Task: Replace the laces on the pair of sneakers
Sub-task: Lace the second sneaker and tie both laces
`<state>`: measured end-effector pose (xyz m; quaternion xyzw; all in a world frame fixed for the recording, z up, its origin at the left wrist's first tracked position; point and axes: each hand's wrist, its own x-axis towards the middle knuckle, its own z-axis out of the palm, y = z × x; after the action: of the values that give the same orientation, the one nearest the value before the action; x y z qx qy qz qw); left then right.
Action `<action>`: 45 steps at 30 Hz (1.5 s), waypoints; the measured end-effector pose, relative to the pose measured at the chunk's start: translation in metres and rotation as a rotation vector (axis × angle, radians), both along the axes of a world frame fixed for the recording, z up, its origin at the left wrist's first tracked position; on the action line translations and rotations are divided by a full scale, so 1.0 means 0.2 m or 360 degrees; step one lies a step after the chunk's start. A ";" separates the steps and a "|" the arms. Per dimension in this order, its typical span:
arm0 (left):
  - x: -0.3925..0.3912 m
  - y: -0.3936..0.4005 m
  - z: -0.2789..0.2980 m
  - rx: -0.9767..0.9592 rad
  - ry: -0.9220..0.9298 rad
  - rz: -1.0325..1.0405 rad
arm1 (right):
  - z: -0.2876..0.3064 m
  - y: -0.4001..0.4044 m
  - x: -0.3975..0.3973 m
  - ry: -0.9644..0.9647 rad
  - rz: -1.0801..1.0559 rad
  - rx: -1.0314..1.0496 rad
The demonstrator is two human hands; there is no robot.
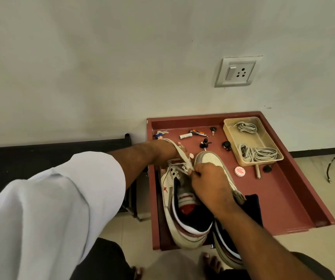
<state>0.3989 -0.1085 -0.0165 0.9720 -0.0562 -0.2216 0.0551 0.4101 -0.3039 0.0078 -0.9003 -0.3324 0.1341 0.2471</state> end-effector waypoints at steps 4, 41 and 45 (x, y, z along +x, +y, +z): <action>-0.05 0.02 -0.02 -0.0055 0.0044 -0.0023 | -0.03 -0.03 0.14 0.0451 -0.0398 0.0161; -0.33 -0.34 0.15 -0.1192 -0.0636 0.1453 | 0.17 0.08 0.04 0.0790 -0.0214 0.0884; -0.33 -0.33 0.31 -0.1488 -0.0654 0.1809 | 0.31 0.09 0.10 0.1101 -0.0406 0.0974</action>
<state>0.3329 -0.1755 0.0462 0.7485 0.3556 0.0730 0.5549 0.4306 -0.2858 0.0707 -0.7224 -0.1418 0.2904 0.6113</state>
